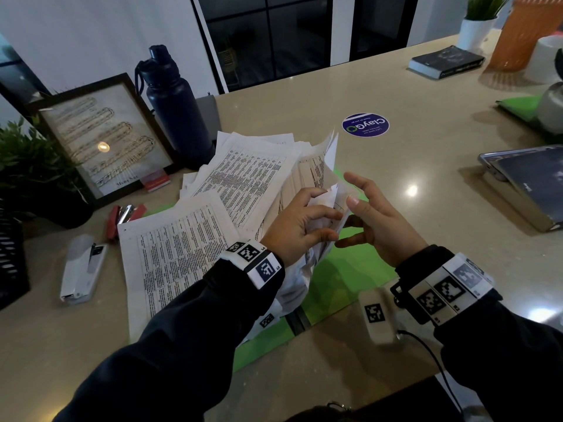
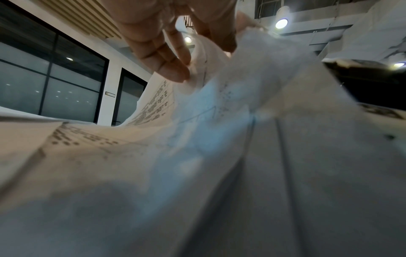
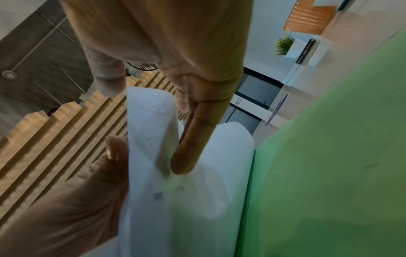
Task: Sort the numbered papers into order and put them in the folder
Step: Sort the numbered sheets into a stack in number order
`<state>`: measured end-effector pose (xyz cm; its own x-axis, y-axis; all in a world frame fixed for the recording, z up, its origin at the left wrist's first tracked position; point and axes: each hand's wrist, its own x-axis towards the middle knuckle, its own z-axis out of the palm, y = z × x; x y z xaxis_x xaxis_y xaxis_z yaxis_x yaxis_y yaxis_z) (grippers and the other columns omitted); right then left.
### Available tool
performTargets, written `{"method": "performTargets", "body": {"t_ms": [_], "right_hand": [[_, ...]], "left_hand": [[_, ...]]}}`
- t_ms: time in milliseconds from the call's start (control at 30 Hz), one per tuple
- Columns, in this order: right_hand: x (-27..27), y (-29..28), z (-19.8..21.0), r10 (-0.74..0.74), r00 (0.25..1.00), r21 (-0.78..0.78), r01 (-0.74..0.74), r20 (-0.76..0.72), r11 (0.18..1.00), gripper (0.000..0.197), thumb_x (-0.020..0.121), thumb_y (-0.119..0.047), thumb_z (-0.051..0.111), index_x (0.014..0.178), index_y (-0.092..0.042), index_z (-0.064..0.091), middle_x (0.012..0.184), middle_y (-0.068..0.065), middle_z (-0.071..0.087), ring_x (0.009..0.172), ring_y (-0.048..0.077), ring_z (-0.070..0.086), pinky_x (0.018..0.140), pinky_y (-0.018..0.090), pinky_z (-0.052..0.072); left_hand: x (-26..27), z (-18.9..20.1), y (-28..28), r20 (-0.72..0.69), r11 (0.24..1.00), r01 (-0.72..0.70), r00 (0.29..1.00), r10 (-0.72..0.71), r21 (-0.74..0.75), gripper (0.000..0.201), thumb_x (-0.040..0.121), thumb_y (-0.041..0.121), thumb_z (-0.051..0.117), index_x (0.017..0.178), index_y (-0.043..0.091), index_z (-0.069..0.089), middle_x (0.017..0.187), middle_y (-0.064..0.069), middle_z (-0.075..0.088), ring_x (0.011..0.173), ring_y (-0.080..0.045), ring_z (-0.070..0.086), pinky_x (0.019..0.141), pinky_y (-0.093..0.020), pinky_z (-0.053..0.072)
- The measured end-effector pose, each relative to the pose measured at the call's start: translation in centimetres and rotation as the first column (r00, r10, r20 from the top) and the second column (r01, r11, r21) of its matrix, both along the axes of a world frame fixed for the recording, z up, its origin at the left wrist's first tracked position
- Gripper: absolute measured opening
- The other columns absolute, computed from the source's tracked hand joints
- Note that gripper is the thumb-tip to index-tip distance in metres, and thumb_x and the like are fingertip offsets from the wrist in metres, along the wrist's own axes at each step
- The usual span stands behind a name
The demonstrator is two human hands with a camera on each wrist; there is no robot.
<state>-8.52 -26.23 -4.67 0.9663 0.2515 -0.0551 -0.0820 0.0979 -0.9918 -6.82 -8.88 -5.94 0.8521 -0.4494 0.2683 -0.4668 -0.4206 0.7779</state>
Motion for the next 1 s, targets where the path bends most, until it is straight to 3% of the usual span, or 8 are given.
{"method": "performTargets", "body": {"t_ms": [133,300,533,600,700,800,933,1000], "right_hand": [[0.0,0.2,0.2,0.002,1.0,-0.008,-0.002,-0.003,1.0,0.054,0.081,-0.039,0.052,0.132,-0.038,0.036,0.108,0.009,0.065,0.09,0.023,0.067,0.061,0.036,0.056],[0.1,0.3,0.3,0.005,1.0,-0.025,-0.006,-0.017,1.0,0.058,0.079,-0.037,0.057,0.132,-0.039,0.036,0.114,0.019,0.062,0.096,0.029,0.064,0.064,0.038,0.057],[0.1,0.1,0.3,0.019,1.0,-0.059,-0.018,0.012,0.998,0.063,0.085,-0.008,0.064,0.128,-0.045,0.035,0.118,0.025,0.057,0.097,0.03,0.065,0.069,0.04,0.059],[0.1,0.2,0.4,0.013,1.0,-0.065,-0.012,0.012,0.998,0.063,0.085,-0.01,0.063,0.129,-0.044,0.033,0.117,0.022,0.058,0.095,0.026,0.066,0.066,0.036,0.058],[0.0,0.1,0.4,0.008,1.0,-0.08,-0.008,-0.002,0.997,0.067,0.078,-0.022,0.071,0.129,-0.044,0.033,0.111,0.015,0.062,0.087,0.017,0.068,0.062,0.031,0.056],[-0.2,0.0,0.4,-0.026,0.999,-0.1,0.024,-0.024,0.995,0.058,0.08,-0.033,0.063,0.129,-0.042,0.035,0.105,0.01,0.065,0.085,0.018,0.067,0.061,0.032,0.055],[0.6,-0.7,0.2,-0.207,0.974,-0.195,0.186,-0.088,0.963,0.05,0.091,-0.018,0.056,0.135,-0.032,0.035,0.104,0.012,0.063,0.081,0.024,0.064,0.06,0.036,0.055],[1.2,-1.9,0.0,-0.248,0.96,-0.29,0.203,-0.128,0.935,0.051,0.089,-0.01,0.053,0.133,-0.031,0.038,0.1,0.012,0.06,0.079,0.026,0.063,0.058,0.034,0.055]], "left_hand": [[-0.3,0.5,0.1,-0.013,1.0,-0.016,1.0,0.015,-0.006,0.019,0.076,0.014,0.073,0.091,0.023,0.065,0.122,0.004,0.036,0.119,-0.001,0.036,0.09,0.007,0.023],[-0.2,1.0,0.3,-0.031,0.998,-0.006,0.999,0.004,-0.055,0.022,0.073,0.006,0.075,0.083,0.021,0.062,0.121,0.002,0.035,0.111,0.017,0.028,0.087,0.01,0.021],[0.2,0.8,0.4,-0.035,0.998,0.027,0.999,-0.03,-0.064,0.017,0.075,0.017,0.067,0.092,0.021,0.064,0.122,-0.002,0.034,0.117,0.004,0.033,0.087,0.008,0.024],[0.3,0.6,0.4,-0.035,0.999,0.027,0.999,-0.028,-0.04,0.017,0.078,0.015,0.066,0.095,0.015,0.067,0.123,-0.003,0.033,0.119,-0.006,0.035,0.088,0.007,0.024],[0.4,0.3,0.3,-0.049,1.0,0.005,0.999,-0.005,-0.008,0.01,0.082,0.009,0.066,0.089,0.002,0.068,0.123,-0.003,0.033,0.117,-0.003,0.034,0.088,0.007,0.023],[0.3,0.1,0.1,-0.036,0.998,0.0,0.999,0.002,0.06,0.007,0.083,0.009,0.066,0.082,0.003,0.065,0.123,-0.001,0.033,0.116,-0.006,0.037,0.09,0.003,0.026],[0.3,-0.1,0.0,0.025,0.995,-0.054,0.998,0.052,0.089,0.009,0.075,0.019,0.059,0.071,0.011,0.056,0.107,0.006,0.043,0.095,0.0,0.048,0.072,-0.005,0.039],[0.3,0.0,0.2,0.077,0.992,-0.124,0.99,0.121,0.037,0.012,0.071,0.022,0.053,0.066,0.011,0.052,0.089,0.012,0.045,0.075,0.008,0.048,0.062,-0.005,0.036]]}}
